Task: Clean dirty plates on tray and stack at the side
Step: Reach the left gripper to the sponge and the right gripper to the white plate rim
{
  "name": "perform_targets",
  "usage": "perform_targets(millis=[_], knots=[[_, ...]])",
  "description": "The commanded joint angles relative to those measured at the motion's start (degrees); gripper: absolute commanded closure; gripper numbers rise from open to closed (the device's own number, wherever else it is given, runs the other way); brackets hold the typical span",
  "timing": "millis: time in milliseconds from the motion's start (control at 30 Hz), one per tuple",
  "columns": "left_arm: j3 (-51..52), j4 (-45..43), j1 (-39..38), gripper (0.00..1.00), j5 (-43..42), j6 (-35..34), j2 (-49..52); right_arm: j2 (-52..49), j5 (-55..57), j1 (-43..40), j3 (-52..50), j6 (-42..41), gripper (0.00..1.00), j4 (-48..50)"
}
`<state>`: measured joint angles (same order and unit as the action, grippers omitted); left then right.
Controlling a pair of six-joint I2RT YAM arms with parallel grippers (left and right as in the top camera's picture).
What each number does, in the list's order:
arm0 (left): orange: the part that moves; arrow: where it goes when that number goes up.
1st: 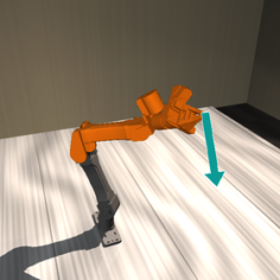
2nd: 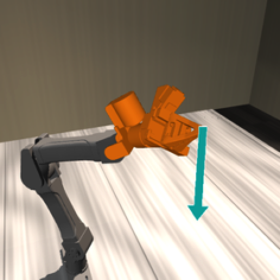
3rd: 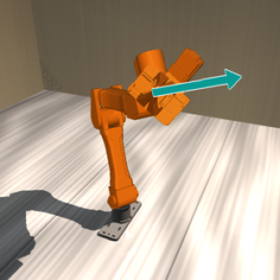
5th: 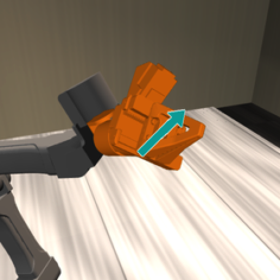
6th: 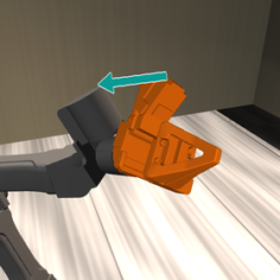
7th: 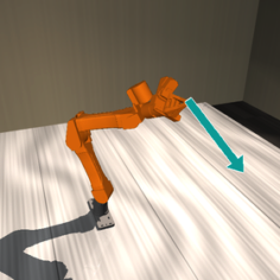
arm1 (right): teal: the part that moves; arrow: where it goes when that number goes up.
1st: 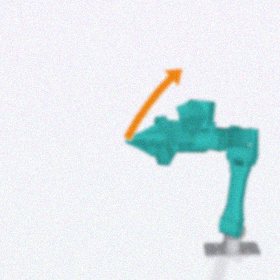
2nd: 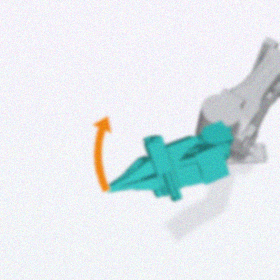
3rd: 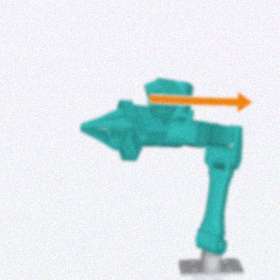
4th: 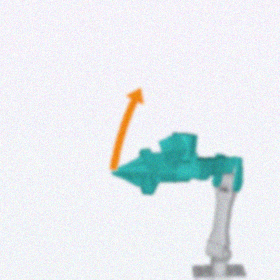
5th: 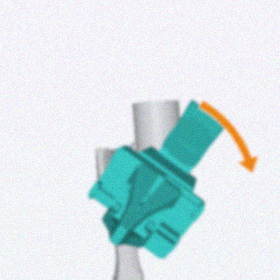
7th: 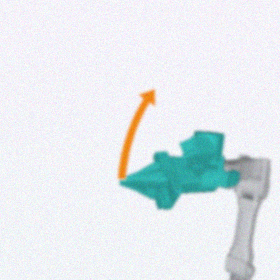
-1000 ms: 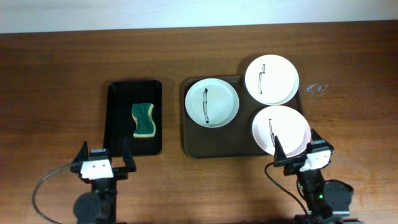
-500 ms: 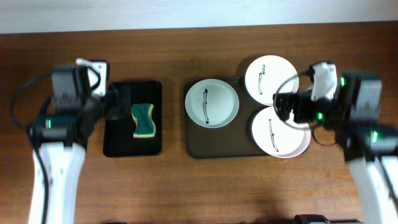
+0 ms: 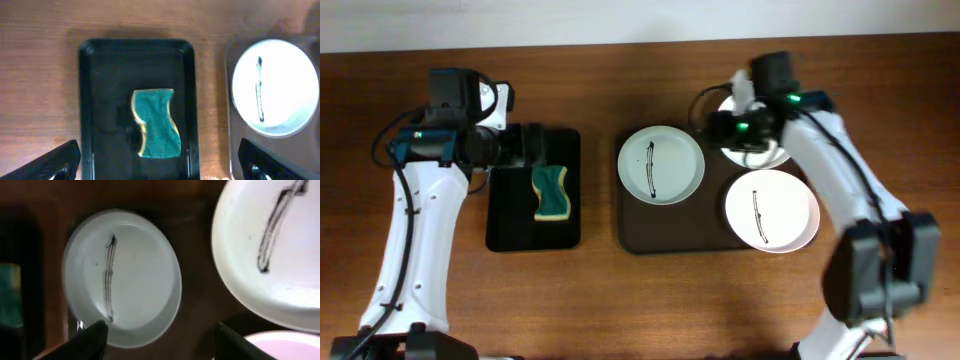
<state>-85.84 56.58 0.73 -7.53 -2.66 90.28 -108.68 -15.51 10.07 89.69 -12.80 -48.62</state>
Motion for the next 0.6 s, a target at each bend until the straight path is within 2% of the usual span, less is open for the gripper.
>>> perform_targets(millis=[0,67,233,433,500,567], knots=[[-6.6,2.7,-0.2,0.04,5.7,-7.0,3.1,-7.5,8.7,3.9,7.9,-4.3,0.34,-2.2],[-8.5,4.8,-0.2,0.06,5.9,-7.2,6.0,-11.5,8.7,4.8,8.9,-5.6,0.39,-1.5],[-8.6,5.7,-0.2,0.15,5.8,-9.8,12.8,-17.0,10.7,5.7,8.8,-7.2,0.64,-1.3],[-8.6,5.6,-0.2,0.28,5.4,-9.7,16.3,-19.3,10.8,6.1,6.9,-8.8,0.85,-1.9],[-8.6,5.7,-0.2,0.29,5.4,-9.7,17.5,-19.3,10.9,6.1,6.1,-9.2,0.94,-2.0],[-7.9,5.6,-0.2,0.29,3.7,-9.7,19.1,-19.3,10.8,6.1,6.1,-9.2,0.96,-2.0]])
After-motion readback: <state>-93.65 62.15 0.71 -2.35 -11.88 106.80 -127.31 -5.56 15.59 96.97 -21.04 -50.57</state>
